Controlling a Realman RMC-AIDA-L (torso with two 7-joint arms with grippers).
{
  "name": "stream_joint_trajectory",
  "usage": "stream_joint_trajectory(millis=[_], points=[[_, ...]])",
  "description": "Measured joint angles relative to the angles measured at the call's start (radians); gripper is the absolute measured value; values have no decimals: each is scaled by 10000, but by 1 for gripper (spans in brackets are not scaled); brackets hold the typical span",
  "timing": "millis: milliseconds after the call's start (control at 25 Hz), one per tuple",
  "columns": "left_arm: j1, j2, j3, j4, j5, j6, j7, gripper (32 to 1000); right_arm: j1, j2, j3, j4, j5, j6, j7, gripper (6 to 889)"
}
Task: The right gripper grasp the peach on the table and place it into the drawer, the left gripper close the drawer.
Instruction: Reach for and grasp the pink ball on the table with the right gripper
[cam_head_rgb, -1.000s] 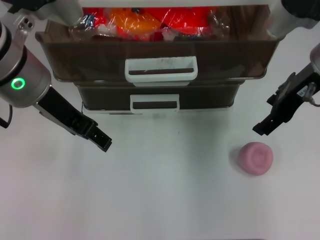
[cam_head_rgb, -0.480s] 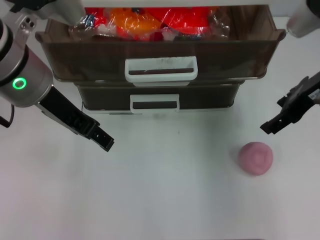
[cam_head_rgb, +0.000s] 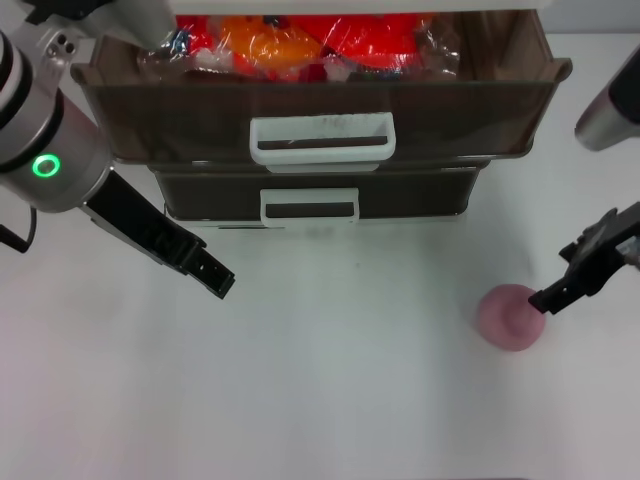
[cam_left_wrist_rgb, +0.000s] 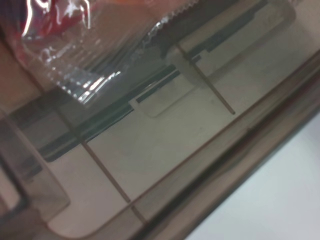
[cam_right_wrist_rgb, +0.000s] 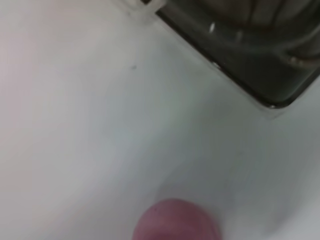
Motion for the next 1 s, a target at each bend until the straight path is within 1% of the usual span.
stream_joint_trajectory(millis=[200, 320, 440, 560, 680, 880, 1000], points=[[-64, -10, 5, -6, -3, 19, 8, 884, 46, 18, -29, 882, 123, -705, -205, 866], [-77, -18, 6, -10, -4, 29, 8, 884, 99, 29, -82, 1218, 465, -863, -349, 865], [-80, -19, 6, -13, -3, 39, 8, 884, 112, 29, -144, 1308, 773, -874, -447, 865], [-82, -18, 6, -16, -3, 41, 9, 884, 122, 35, -249, 1342, 822, -950, -454, 865], [-85, -16, 5, -17, -3, 42, 8, 884, 166, 49, -387, 1524, 856, -1211, -454, 865], [-91, -15, 6, -17, -3, 41, 8, 884, 534, 69, -537, 2376, 870, -1712, -454, 847], [-102, -15, 6, -17, -3, 41, 9, 884, 642, 73, -602, 2611, 872, -1795, -454, 836]])
